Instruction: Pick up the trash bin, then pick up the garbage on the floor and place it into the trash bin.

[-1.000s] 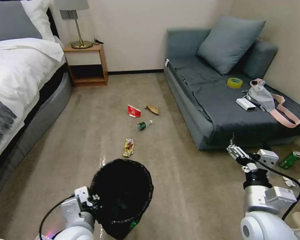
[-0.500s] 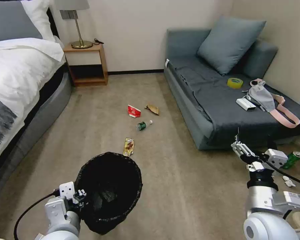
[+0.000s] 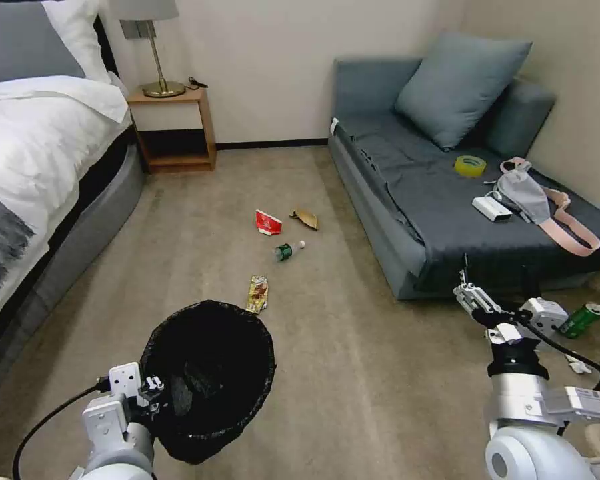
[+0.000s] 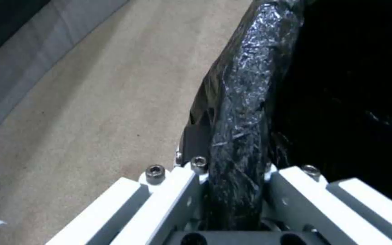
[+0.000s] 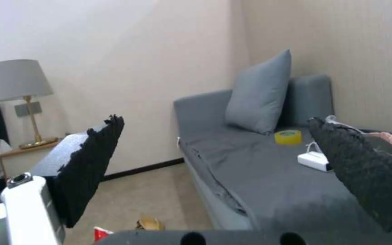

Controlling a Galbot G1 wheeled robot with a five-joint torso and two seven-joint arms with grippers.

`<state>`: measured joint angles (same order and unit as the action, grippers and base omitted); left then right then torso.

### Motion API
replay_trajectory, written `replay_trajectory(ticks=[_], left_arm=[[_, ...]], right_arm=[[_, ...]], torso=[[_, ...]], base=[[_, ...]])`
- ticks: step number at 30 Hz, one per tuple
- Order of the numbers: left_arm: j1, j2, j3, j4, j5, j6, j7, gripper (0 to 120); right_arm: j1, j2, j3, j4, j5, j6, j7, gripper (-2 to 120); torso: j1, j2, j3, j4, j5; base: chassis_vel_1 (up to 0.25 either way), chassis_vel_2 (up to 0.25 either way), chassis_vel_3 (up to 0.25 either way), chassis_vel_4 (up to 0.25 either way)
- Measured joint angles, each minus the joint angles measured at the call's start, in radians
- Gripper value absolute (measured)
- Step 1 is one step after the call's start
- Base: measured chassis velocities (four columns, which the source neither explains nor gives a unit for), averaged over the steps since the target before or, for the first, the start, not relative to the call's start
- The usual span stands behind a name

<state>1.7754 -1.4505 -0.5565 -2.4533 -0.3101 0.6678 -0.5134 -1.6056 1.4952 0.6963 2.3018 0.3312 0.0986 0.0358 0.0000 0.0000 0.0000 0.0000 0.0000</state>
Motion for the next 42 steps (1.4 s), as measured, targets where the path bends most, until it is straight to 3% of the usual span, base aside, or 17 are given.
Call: replay_trajectory(ticks=[42], left_arm=[[-0.067, -0.013, -0.088, -0.002, -0.032, -0.01, 0.012, 2]], right_arm=[[-0.008, 0.01, -0.018, -0.002, -0.03, 0.007, -0.014, 100]], torso=[[0.0, 0.0, 0.0, 0.0, 0.0]], base=[[-0.091, 0.092, 0.095, -0.09]])
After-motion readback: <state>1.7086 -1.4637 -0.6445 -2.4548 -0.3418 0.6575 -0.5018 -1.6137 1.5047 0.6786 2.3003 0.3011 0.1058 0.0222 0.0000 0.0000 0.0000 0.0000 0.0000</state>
